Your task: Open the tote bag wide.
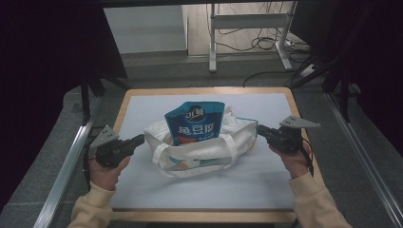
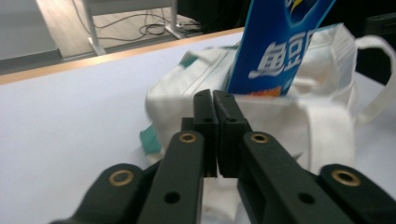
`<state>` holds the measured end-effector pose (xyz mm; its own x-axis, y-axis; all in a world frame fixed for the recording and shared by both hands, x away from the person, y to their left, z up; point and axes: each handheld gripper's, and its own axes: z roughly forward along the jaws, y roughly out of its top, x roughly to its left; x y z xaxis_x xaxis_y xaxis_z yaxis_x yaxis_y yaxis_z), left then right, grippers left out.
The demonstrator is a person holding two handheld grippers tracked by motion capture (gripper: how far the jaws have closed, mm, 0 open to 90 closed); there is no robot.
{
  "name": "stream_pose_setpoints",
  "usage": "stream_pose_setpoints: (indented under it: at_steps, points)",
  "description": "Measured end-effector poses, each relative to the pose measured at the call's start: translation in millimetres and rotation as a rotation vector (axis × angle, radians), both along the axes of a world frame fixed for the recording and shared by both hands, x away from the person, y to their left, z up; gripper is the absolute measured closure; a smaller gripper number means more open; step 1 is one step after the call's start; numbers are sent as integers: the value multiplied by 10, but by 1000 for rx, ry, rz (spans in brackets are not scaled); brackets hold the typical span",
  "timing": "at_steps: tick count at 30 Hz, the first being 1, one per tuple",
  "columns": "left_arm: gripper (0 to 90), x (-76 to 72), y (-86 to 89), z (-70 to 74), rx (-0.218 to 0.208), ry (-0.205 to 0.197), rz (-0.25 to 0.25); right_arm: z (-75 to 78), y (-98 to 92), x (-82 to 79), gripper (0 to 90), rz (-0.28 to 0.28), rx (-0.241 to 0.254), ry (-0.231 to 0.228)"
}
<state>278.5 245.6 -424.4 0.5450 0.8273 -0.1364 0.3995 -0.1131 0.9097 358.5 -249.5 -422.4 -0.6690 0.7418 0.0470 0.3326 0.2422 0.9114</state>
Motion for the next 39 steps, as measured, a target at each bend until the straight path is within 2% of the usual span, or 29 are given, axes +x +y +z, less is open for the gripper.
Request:
stream_pose_setpoints:
  at_steps: [2, 5, 6, 8, 9, 10, 12, 15, 19, 24, 31, 37, 39]
  points:
    - [900, 78, -56, 51, 0, 2, -13, 124, 140, 66, 882, 30, -25, -18]
    - [900, 196, -136, 83, 1, 21, -27, 182, 234, 115, 882, 43, -40, -23]
    - [900, 228, -159, 79, 0, 31, -29, 208, 309, 167, 883, 50, -50, -20]
    - [900, 266, -196, 43, 8, 49, -35, 207, 337, 190, 884, 57, -49, -16]
    - [900, 264, -224, -26, 26, 68, -42, 166, 386, 207, 884, 70, -53, -10]
    - [900, 264, -224, -26, 26, 68, -42, 166, 386, 207, 884, 70, -53, -10]
    - [900, 247, -232, -95, 52, 73, -41, 86, 423, 206, 884, 81, -62, 0]
    - [900, 251, -221, -174, 38, 99, -61, -20, 441, 220, 884, 87, -68, 23]
    - [900, 280, -227, -234, 37, 129, -75, -71, 440, 245, 884, 82, -58, 42]
    - [900, 286, -243, -304, 43, 154, -84, -175, 454, 234, 884, 81, -77, 54]
    - [899, 281, -268, -403, 67, 176, -87, -314, 498, 202, 884, 91, -116, 76]
    - [900, 248, -255, -525, 78, 198, -82, -409, 479, 178, 884, 89, -127, 95]
    - [900, 231, -268, -572, 91, 205, -86, -503, 463, 149, 884, 88, -141, 113]
